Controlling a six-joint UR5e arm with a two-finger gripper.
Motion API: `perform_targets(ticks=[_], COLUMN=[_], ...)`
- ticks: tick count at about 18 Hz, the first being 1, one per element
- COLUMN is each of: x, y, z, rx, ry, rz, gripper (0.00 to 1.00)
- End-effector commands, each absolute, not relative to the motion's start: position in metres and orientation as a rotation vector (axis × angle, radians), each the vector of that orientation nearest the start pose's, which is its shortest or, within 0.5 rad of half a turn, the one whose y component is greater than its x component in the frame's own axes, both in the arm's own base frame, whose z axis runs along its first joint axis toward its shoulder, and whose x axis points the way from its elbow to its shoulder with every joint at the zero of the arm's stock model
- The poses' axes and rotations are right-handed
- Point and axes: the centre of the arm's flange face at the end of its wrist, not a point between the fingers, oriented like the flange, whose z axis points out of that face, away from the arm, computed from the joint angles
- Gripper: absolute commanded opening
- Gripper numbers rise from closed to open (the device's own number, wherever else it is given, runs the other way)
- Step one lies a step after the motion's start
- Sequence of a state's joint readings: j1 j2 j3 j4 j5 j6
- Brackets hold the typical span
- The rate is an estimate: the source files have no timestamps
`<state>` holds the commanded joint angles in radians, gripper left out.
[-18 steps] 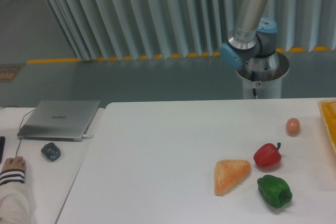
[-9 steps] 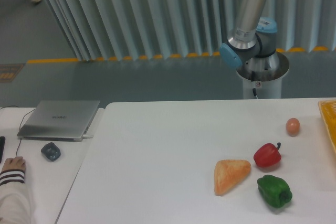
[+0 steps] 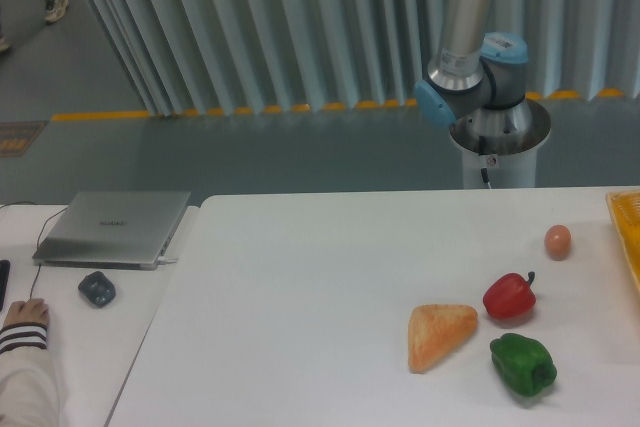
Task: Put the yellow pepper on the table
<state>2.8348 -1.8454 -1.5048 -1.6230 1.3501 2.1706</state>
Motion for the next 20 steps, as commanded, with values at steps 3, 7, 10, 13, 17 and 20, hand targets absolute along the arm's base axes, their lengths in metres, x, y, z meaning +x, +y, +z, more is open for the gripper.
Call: perform_targets(ticks=[3,7,10,13,17,20], x=[-0.483,-0.464,-0.452,-0.429,-0.413,-0.405], y=[0.334,0.365,0.379,0.405,0.423,0.433], z=[0.386,0.391,0.396,0.398,0.393,0.391], rx=[-2.635,-2.683,-2.731,-2.797,-2.897,-2.961], ry=[1.108,0.952,0.856,0.767,0.69,0.704], rz=[-0.303,-0.305,-0.305,-0.212,-0.105,-0.051], gripper=[0.52,0.52,0.52,0.52,0.52,0.52])
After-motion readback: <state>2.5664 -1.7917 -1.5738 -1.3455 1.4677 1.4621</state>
